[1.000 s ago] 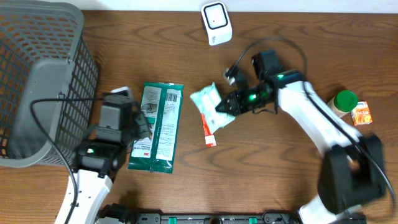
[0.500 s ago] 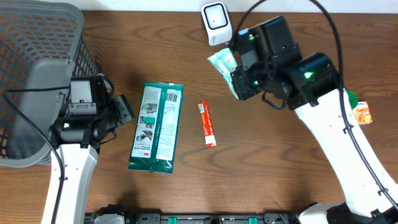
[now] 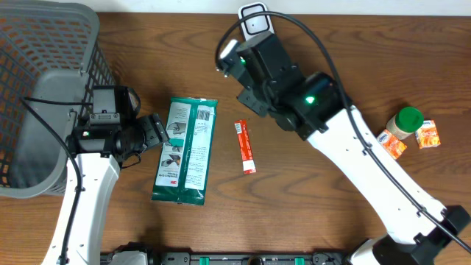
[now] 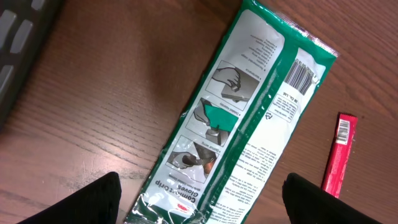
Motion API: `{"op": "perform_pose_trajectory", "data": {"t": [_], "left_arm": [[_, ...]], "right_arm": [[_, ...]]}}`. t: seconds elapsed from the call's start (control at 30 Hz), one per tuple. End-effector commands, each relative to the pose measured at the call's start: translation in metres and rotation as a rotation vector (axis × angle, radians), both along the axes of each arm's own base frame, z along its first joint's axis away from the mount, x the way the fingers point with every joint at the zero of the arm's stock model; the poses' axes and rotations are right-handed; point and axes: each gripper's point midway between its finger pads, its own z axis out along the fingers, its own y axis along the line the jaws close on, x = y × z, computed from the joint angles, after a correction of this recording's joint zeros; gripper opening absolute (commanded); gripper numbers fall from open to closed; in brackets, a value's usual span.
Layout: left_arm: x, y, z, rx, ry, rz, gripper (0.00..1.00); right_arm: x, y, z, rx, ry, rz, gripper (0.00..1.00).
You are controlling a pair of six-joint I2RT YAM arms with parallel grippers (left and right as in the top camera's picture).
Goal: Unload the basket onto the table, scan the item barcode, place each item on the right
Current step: 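Lift the wipes packet with the right gripper up to the white scanner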
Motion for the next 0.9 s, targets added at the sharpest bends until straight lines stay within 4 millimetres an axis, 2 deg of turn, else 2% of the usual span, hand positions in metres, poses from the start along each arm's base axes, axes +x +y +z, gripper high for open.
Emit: {"op": "perform_pose_trajectory", "data": {"t": [0.0,0.17,0.27,0.33,0.4,0.5,0.7,0.87], "left_arm": [[0.002,0.001,0.002,0.0,-0.002,0.001,0.84],[0.002,0.001,0.002,0.0,-0.002,0.001,0.84],[0.002,0.001,0.002,0.0,-0.002,0.001,0.84],[0.002,0.001,0.002,0.0,-0.002,0.001,0.84],[0.002,0.001,0.002,0.0,-0.002,0.001,0.84],[0.002,0.001,0.002,0.0,-0.002,0.001,0.84],[0.002,0.001,0.002,0.0,-0.002,0.001,0.84],[0.002,0.001,0.002,0.0,-0.002,0.001,0.85]], "right_arm": [[0.018,-0.004,0.012,-0.108,-0.115,0.03,0.01],[0.037,0.006,0.034,-0.14,-0.248,0.084,0.01],[0.047,0.018,0.036,-0.182,-0.302,0.163,0.01],[0.056,0.023,0.03,-0.216,-0.322,0.178,0.01],[0.066,0.025,0.017,-0.266,-0.322,0.183,0.01],[0.091,0.023,-0.01,-0.384,-0.336,0.162,0.01],[0.145,0.034,-0.048,-0.515,-0.434,0.179,0.01],[0.18,0.034,-0.085,-0.582,-0.474,0.19,0.01]]}}
